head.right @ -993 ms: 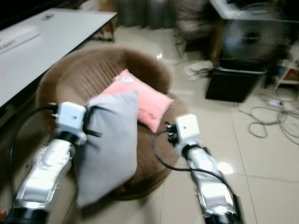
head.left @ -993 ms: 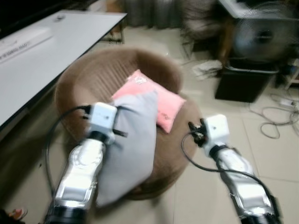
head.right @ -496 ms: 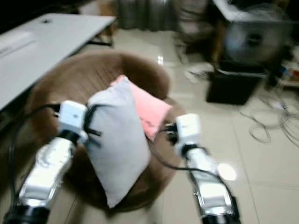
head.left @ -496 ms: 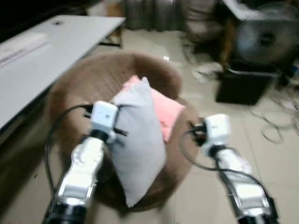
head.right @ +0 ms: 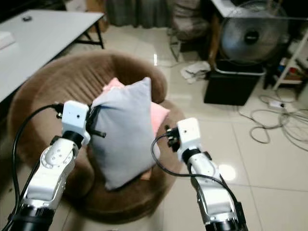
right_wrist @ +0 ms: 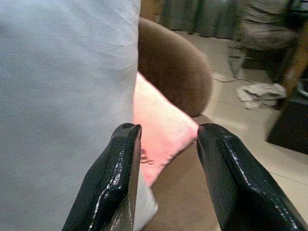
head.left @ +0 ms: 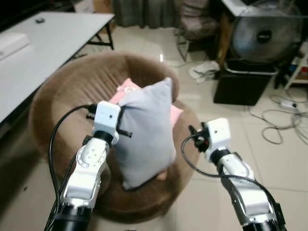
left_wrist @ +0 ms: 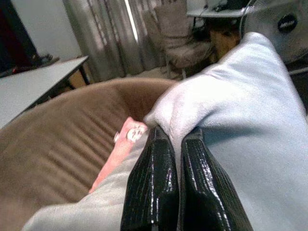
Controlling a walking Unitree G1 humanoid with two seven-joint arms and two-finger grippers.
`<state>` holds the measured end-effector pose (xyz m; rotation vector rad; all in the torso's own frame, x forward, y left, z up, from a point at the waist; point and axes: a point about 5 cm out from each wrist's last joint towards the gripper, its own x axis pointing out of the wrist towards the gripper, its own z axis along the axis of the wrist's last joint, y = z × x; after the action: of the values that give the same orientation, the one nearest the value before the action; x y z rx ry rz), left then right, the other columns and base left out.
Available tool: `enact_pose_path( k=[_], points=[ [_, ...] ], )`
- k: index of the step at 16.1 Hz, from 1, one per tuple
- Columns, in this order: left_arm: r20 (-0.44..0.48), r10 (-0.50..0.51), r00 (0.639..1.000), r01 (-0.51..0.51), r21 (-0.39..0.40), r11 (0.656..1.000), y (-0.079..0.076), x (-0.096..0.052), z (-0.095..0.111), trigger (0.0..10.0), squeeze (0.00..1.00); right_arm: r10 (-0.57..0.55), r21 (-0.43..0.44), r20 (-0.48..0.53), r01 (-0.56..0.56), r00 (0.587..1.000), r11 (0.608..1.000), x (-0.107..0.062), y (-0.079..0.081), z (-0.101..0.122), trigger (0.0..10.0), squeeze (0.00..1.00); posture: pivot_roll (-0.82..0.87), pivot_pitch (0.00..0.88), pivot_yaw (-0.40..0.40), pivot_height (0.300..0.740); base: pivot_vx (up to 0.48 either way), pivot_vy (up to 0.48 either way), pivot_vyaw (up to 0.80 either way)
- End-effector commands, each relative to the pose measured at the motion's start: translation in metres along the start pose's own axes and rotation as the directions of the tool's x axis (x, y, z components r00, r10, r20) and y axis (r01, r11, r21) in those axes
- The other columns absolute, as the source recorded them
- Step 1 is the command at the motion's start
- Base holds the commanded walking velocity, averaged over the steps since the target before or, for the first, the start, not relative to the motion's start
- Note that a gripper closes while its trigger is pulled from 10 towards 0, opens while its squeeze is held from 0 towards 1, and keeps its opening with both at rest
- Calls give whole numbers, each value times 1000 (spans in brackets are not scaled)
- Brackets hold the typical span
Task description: Move the pillow to the sofa from floor
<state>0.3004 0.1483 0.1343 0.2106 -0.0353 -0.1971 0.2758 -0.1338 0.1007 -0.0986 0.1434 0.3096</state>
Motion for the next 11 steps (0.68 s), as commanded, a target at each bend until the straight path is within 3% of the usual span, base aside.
enact_pose_path(
  k=[1,4,8,10,11],
  points=[
    [60,14,998,-14,-1,1000,4,7,13,10000,0,23,-4,1,-23,1000,1000,-2,-1,2,10000,0,15,0,63,740,0,0,0],
    [-26,68,997,-68,6,998,15,22,-1,10000,0,146,-43,-50,-148,988,988,-7,6,-3,10000,0,10,0,41,740,0,0,0],
    [-61,-88,994,90,25,996,-8,45,-22,10000,0,220,-68,-106,-228,970,971,-23,8,-7,10000,0,-18,0,6,740,0,0,0],
    [-48,-183,982,183,-3,983,-27,56,-18,10000,0,242,-72,-134,-253,961,965,-36,10,-8,10000,0,-51,0,-1,740,0,0,0],
    [-2,-268,963,268,-24,963,-39,59,-7,10000,0,248,-74,-138,-260,959,963,-43,11,-6,10000,0,-74,0,1,740,0,0,0]
  ],
)
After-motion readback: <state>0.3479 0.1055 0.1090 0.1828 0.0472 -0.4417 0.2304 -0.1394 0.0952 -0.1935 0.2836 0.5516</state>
